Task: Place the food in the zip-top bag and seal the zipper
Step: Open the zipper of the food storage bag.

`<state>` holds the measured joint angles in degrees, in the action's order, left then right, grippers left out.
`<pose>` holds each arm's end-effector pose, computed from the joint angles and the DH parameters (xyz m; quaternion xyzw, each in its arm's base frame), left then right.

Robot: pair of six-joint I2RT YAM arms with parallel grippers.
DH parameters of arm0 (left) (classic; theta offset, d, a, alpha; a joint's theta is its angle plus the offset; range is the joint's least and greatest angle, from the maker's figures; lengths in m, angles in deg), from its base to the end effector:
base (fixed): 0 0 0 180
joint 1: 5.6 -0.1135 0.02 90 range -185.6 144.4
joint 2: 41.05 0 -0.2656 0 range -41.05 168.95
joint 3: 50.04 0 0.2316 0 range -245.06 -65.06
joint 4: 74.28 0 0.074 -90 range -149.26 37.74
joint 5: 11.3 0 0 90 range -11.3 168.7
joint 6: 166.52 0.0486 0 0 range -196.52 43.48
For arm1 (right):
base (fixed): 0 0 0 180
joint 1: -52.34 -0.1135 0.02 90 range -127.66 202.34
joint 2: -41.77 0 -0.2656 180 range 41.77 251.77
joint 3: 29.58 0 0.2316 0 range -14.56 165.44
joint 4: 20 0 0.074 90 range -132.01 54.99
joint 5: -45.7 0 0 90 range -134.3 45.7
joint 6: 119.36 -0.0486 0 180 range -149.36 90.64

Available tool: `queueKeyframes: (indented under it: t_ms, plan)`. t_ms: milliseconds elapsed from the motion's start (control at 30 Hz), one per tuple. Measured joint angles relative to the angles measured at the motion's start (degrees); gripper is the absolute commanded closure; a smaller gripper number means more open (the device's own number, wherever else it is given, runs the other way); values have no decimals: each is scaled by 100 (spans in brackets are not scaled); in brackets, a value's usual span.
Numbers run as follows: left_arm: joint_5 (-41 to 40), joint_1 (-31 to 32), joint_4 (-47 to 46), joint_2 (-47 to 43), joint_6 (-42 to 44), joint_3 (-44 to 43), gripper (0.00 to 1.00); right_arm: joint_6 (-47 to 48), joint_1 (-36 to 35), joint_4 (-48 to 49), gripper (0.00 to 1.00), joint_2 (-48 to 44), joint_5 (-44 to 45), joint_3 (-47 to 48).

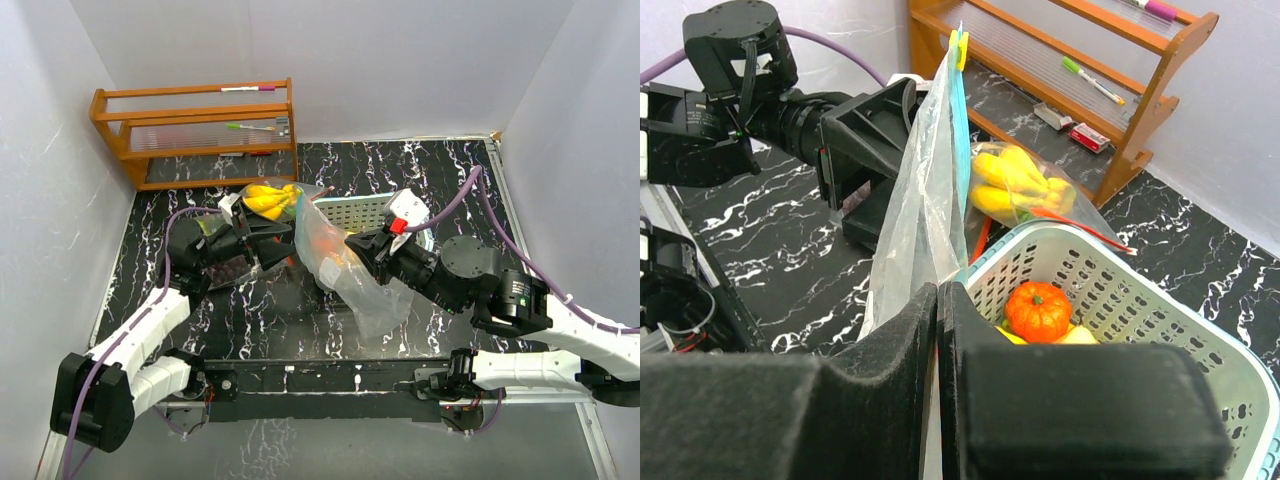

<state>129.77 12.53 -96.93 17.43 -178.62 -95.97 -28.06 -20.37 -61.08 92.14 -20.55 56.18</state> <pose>0.1879 -0.1013 0.3079 -0.1419 0.6517 -0.7377 0.1047 0.0654 0.1444 0.4404 -0.3264 0.6625 0.2594 0.6224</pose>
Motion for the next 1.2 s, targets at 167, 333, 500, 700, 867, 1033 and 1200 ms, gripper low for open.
queueKeyframes:
  t_ms: [167, 333, 500, 700, 867, 1033, 1200]
  plan:
    - [-4, 0, -181, 114, 0, 0, 32, 39, 0, -42, 92, 11, 11, 0]
    - [-24, 2, -378, 269, 551, -46, 32, 63, 0, -39, 92, 98, -11, 0]
    - [-127, 2, -225, 151, 2068, -337, 40, 103, 0, -37, 92, 208, -57, 0]
    - [-577, 2, 483, -446, 4089, -619, 61, 122, 0, -31, 91, 177, -96, 0]
    - [-660, 20, 476, -365, 4640, -608, 50, 120, 0, -28, 91, 85, -101, 0]
    - [-664, 76, 315, -319, 5152, -509, 35, 116, 0, -26, 91, 42, -131, 0]
    - [-560, 103, -175, -332, 5582, -358, 29, 116, 0, -26, 91, 39, -166, 0]
